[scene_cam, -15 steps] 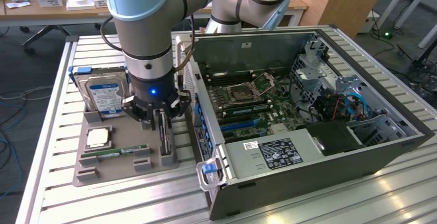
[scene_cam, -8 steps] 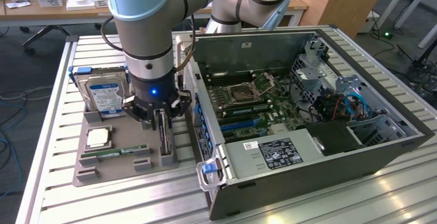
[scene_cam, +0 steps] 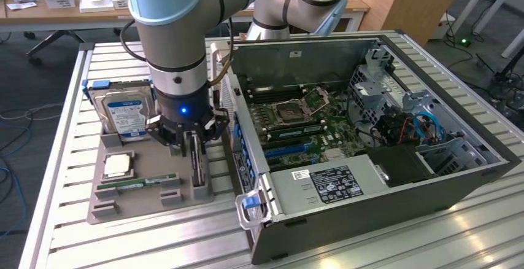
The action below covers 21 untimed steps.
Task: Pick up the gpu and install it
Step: 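Pick up the gpu and move the gpu toward the slot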
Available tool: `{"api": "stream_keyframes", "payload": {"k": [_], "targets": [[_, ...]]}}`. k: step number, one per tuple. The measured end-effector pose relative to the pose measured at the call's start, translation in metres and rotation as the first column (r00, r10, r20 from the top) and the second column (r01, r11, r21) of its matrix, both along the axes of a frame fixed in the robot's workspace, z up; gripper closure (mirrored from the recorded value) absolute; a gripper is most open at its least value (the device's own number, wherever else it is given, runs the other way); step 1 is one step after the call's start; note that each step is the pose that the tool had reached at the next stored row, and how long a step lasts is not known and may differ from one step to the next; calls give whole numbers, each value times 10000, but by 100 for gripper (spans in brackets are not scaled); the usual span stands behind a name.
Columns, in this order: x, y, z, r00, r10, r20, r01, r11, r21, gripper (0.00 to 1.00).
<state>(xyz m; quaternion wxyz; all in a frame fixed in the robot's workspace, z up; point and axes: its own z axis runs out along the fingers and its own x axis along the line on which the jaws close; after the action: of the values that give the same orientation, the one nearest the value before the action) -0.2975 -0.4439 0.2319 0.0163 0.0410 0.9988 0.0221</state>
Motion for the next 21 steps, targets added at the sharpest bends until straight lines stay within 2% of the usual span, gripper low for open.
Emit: {"api": "stream_keyframes", "payload": {"k": [21], "targets": [[8, 0, 0, 10000, -1, 0, 1, 10000, 0, 58]]}}
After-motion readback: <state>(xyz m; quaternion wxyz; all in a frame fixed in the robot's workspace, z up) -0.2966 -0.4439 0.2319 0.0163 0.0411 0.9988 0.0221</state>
